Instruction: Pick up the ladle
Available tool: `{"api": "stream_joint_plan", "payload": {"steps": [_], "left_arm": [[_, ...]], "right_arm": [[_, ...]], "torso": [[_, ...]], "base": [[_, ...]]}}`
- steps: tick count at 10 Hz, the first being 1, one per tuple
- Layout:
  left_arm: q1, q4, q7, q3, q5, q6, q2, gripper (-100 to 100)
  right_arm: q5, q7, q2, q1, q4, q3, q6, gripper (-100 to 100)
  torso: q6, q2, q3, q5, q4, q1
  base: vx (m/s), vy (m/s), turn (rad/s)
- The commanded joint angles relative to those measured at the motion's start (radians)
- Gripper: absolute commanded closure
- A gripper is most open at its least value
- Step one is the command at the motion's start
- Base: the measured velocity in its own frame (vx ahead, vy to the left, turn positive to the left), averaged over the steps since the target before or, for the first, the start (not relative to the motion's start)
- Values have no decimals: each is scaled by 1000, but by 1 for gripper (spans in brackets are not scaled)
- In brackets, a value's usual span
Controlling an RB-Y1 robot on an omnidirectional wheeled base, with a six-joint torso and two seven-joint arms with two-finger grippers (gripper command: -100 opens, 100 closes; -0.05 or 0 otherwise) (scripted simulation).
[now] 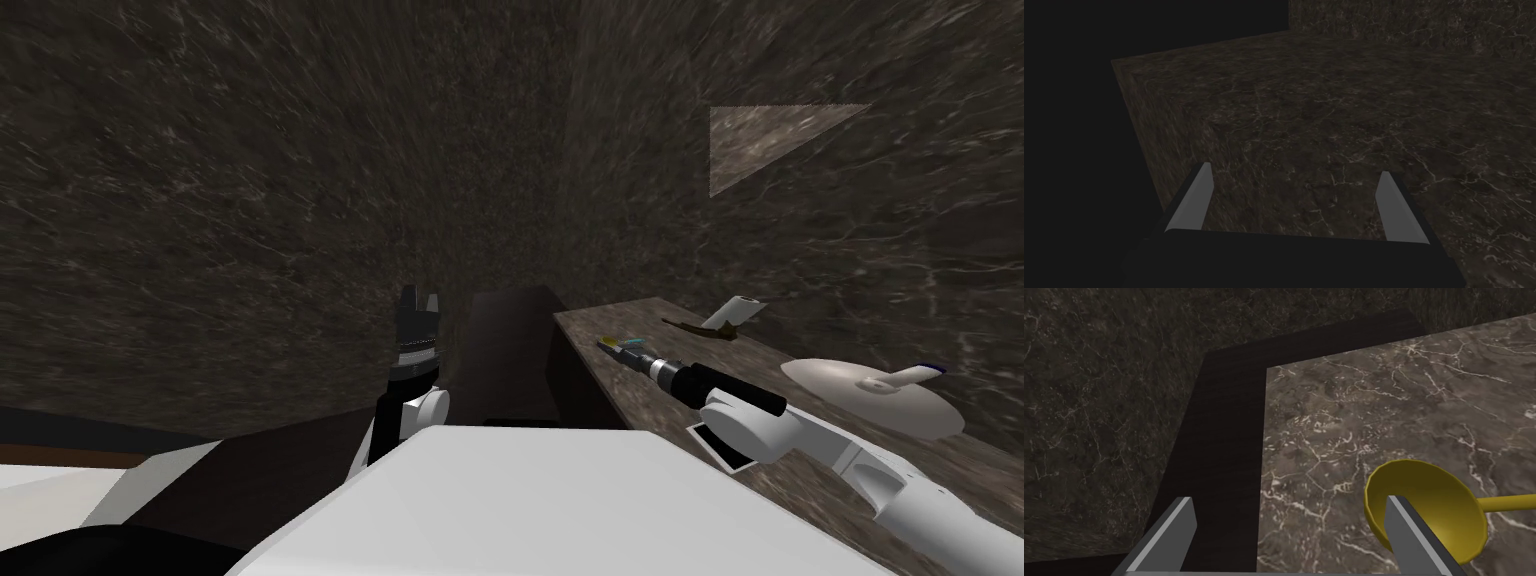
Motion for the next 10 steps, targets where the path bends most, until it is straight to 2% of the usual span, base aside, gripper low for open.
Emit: {"api": "stream_joint_plan", "payload": {"steps": [1,2,4,5,7,8,9,10], "left_arm": [[0,0,0,0,0,0,0,0],[0,0,0,0,0,0,0,0],[0,0,0,0,0,0,0,0],[0,0,0,0,0,0,0,0],[0,0,0,0,0,0,0,0],[0,0,0,0,0,0,0,0],[0,0,0,0,0,0,0,0],[0,0,0,0,0,0,0,0]], "right_arm": [[-6,-43,-6,2,-1,-4,11,-100],[-48,-75,-49,3,22,-1,46,-100],[-48,-120,-49,3,22,-1,46,-100],[-87,-156,-90,4,45,2,79,-100],[-87,-193,-90,4,45,2,79,-100],[-124,-230,-128,5,68,6,111,-100],[-124,-256,-128,5,68,6,111,-100],[-159,-287,-164,5,90,9,142,-100]], "torso": [[0,0,0,0,0,0],[0,0,0,0,0,1],[0,0,0,0,0,0],[0,0,0,0,0,1],[0,0,0,0,0,0],[0,-1,0,0,0,1],[-1,-1,0,0,0,0],[0,0,0,0,0,0]], "base": [[-14,-13,-6],[-22,-21,178],[-15,-19,32],[-19,-10,137],[-13,-18,47],[-13,-17,150],[-17,-22,94],[-19,-27,122]]}}
